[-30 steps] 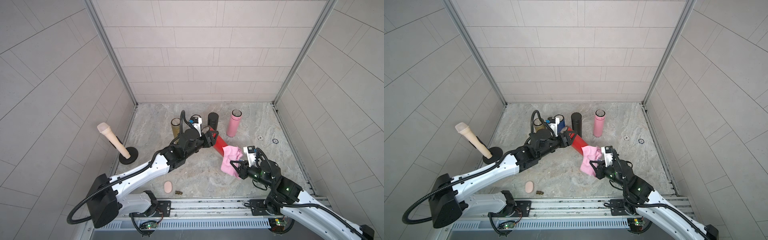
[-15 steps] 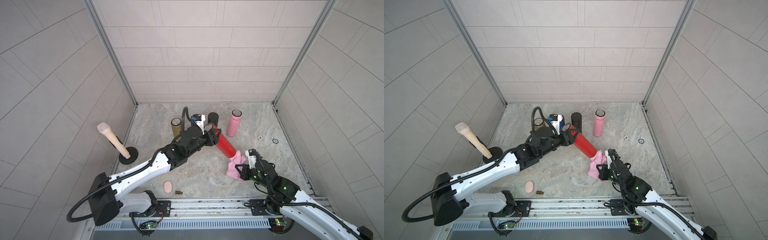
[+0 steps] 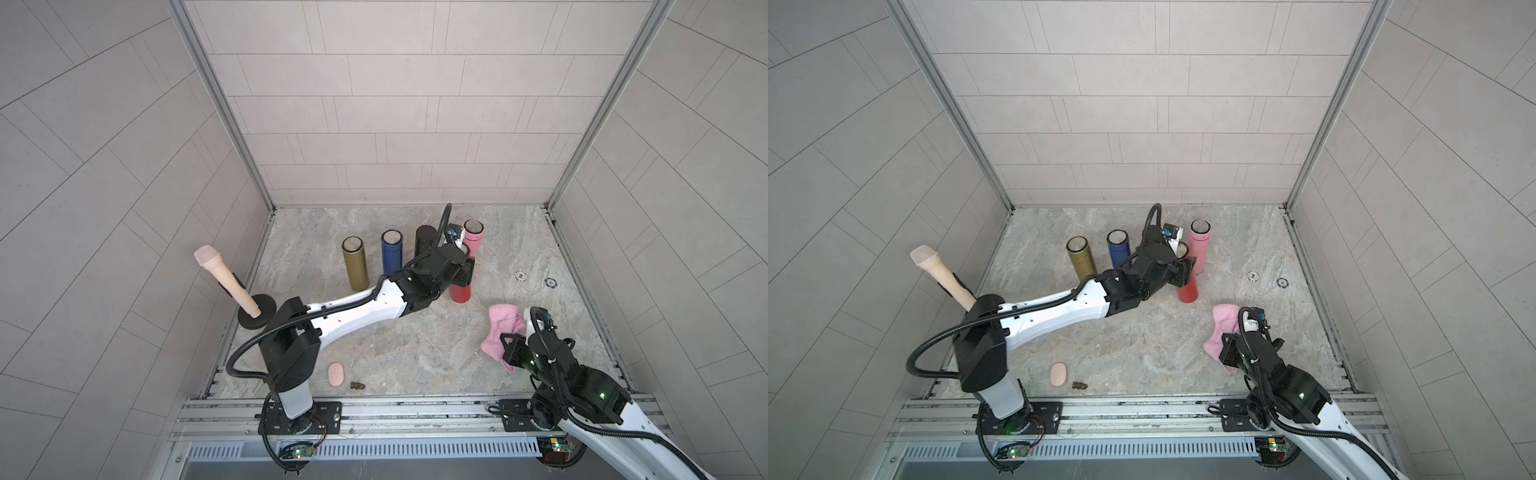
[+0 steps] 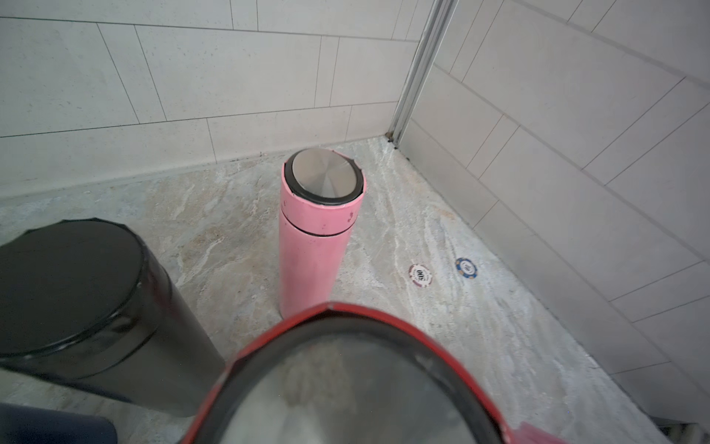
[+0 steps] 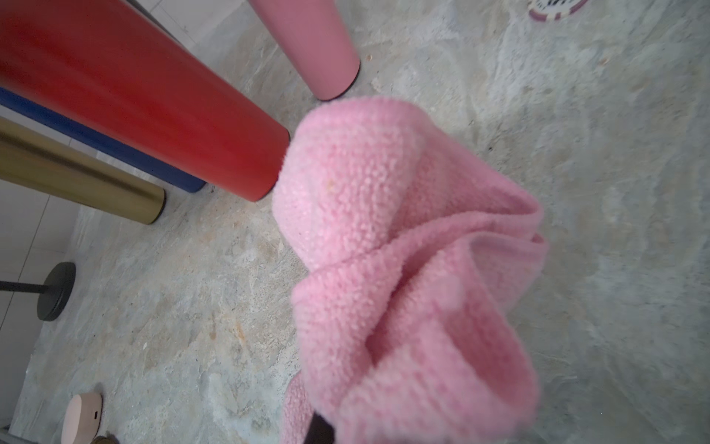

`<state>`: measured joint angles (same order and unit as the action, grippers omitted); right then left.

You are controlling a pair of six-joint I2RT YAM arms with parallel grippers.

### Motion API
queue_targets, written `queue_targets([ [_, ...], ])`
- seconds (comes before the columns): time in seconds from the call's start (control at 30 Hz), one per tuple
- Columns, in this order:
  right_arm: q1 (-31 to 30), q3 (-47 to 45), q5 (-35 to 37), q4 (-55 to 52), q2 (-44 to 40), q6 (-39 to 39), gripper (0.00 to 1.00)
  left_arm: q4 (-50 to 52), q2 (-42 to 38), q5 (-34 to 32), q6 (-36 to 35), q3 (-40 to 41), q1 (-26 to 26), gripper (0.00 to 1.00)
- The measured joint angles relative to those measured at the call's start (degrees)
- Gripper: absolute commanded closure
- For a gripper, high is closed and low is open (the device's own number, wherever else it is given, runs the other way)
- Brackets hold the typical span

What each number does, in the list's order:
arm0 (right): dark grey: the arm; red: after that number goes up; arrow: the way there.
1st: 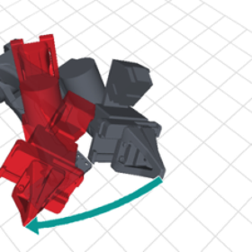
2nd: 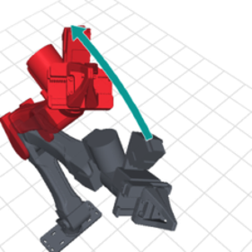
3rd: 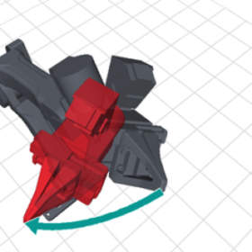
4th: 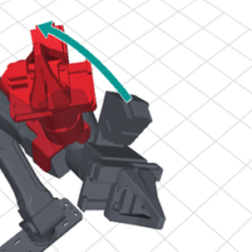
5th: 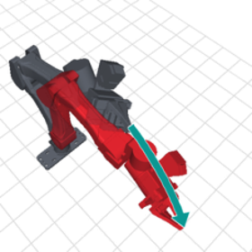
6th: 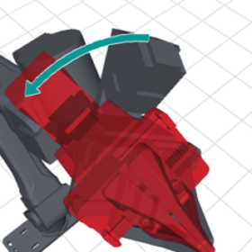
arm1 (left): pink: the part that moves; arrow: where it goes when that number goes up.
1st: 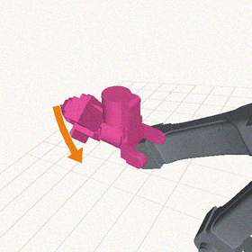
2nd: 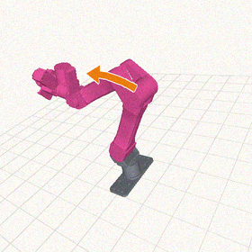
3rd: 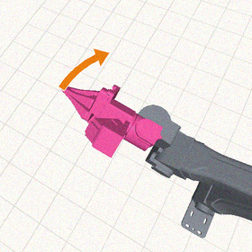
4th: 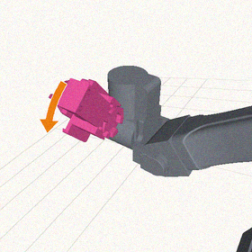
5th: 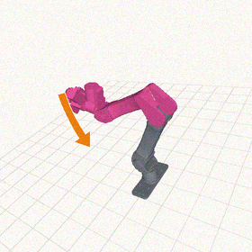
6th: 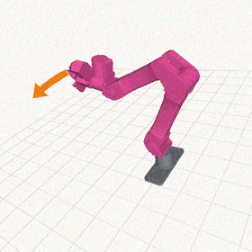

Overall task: Wipe the surface of the thermos
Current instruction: Place the thermos at the center of the board.

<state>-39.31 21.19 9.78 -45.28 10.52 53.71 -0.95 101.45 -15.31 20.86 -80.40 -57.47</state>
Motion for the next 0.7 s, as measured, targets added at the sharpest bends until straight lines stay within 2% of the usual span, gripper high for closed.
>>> queue_targets([
  [0.23,0.0,-0.6,2.0,-0.1,1.2,-0.1,1.00,0.0,8.5,-0.5,-3.2,-4.0,-0.9,1.00],
  [0.53,0.0,-0.6,3.4,0.5,1.5,-1.3,1.00,-1.6,12.4,-1.7,-5.1,-7.5,-1.5,0.98],
  [0.57,0.0,-0.6,3.4,0.7,1.5,-1.4,1.00,-1.8,12.5,-1.7,-5.3,-7.5,-1.5,0.91],
  [0.67,0.0,-1.0,3.4,1.3,1.5,-1.4,1.00,-1.8,12.5,-1.8,-5.6,-7.6,-1.5,0.57],
  [0.7,0.0,-1.0,3.4,1.3,1.5,-1.4,1.00,-1.8,12.6,-1.8,-5.7,-7.6,-1.5,0.49],
])
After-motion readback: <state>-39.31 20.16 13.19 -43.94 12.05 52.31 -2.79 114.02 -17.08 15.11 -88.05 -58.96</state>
